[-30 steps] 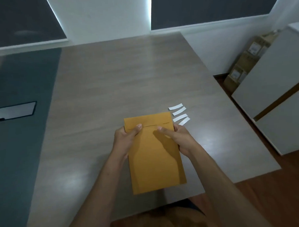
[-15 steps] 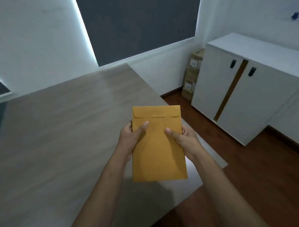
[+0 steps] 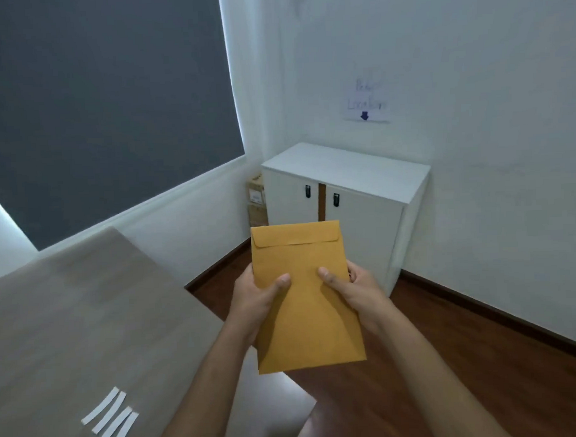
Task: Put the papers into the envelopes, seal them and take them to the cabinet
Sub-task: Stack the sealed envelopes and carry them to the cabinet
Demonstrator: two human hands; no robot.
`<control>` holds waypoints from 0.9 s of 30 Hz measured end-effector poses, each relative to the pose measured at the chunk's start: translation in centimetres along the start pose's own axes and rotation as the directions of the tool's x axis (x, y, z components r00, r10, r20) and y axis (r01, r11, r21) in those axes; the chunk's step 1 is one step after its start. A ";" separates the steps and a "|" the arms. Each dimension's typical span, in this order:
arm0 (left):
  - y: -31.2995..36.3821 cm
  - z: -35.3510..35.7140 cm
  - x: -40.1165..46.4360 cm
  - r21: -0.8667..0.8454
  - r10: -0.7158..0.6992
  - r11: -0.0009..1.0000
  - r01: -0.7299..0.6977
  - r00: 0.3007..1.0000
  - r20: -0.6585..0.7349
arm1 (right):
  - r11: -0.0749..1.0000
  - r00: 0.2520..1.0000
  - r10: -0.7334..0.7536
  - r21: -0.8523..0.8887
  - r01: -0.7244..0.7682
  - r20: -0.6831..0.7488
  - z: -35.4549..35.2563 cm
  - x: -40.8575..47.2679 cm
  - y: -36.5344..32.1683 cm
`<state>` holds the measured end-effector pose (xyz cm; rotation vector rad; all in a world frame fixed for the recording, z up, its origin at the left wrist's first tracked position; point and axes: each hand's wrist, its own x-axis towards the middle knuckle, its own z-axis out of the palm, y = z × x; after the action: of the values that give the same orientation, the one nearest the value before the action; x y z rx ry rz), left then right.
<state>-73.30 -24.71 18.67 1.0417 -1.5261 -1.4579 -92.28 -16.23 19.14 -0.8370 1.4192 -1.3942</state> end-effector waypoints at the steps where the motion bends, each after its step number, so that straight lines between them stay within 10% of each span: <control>1: 0.7 1.7 1.0 -0.007 0.011 1.000 -0.011 1.000 0.024 | 1.000 1.000 -0.005 -0.018 0.004 -0.011 -1.7 0.0 -0.7; 14: 5.1 16.6 13.9 0.003 0.033 0.999 -0.035 0.975 0.221 | 0.988 0.925 -0.145 0.004 0.157 -0.352 -15.4 7.1 -5.3; 27: 7.0 23.7 35.1 0.012 0.107 0.994 -0.111 0.978 0.182 | 0.965 0.895 -0.259 -0.129 0.228 -0.363 -22.4 27.6 -12.3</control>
<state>-108.68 -48.42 24.19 0.8427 -1.7036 -1.4943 -123.82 -35.85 24.78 -0.8530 1.7187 -1.7707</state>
